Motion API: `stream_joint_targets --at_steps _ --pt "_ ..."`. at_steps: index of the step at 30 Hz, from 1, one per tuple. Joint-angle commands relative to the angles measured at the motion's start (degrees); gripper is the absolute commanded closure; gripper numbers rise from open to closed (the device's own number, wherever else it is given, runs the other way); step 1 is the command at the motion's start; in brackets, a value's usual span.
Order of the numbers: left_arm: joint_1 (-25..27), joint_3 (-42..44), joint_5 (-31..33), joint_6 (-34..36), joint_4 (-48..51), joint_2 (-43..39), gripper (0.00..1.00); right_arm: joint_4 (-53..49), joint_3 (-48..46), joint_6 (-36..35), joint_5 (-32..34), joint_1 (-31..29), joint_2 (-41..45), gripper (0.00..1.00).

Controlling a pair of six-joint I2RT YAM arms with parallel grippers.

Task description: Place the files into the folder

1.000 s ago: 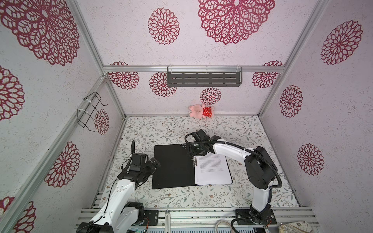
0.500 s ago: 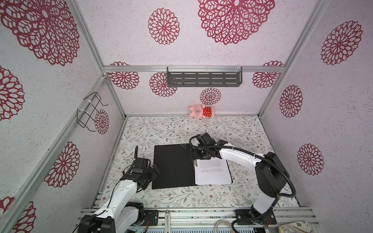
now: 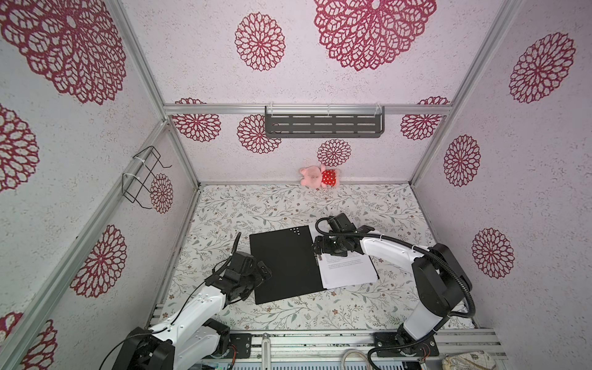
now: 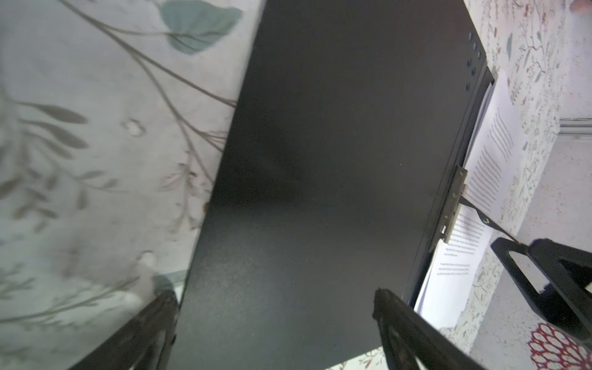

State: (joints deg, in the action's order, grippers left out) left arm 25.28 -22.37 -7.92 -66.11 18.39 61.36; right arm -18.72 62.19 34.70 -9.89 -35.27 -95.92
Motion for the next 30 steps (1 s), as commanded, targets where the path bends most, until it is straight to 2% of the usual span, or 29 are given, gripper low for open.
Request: stream_joint_targets --at_steps 1,5,7,10,13,15,17,19,23,30 --pt "3.96 1.36 -0.17 -5.2 -3.13 6.52 0.01 0.18 0.3 0.55 -0.31 2.87 3.93 0.14" --pt "6.9 -2.75 0.01 -5.25 -7.84 14.17 0.01 -2.04 1.33 0.25 1.06 4.77 6.18 0.16" --pt "6.93 -5.15 1.74 -3.89 -5.29 15.7 0.01 -2.04 1.27 1.15 1.1 4.95 7.13 0.18" --pt "6.15 -7.09 6.15 -1.38 -0.55 12.12 0.01 -2.04 0.82 4.07 1.34 4.98 7.74 0.26" --pt "5.66 -10.55 11.64 5.19 5.43 6.82 0.01 -0.39 -0.76 7.71 1.93 5.33 8.46 0.32" --pt "5.62 -13.06 12.41 9.83 6.86 4.65 0.01 1.13 -1.65 10.38 0.44 6.03 7.92 0.4" --pt "5.66 -14.47 9.68 12.92 4.62 4.25 0.01 2.01 -2.05 12.78 -1.06 6.33 7.06 0.45" --pt "5.65 -15.17 4.22 15.03 -0.15 5.84 0.01 2.71 -2.41 15.01 -2.04 6.43 6.38 0.51" --pt "6.16 -18.1 -5.25 15.87 -6.42 13.58 0.01 3.92 -2.21 18.17 -3.45 6.61 4.67 0.62" --pt "7.74 -19.65 -9.17 14.74 -14.25 23.21 0.01 5.52 -1.73 20.8 -4.22 6.67 2.91 0.69"
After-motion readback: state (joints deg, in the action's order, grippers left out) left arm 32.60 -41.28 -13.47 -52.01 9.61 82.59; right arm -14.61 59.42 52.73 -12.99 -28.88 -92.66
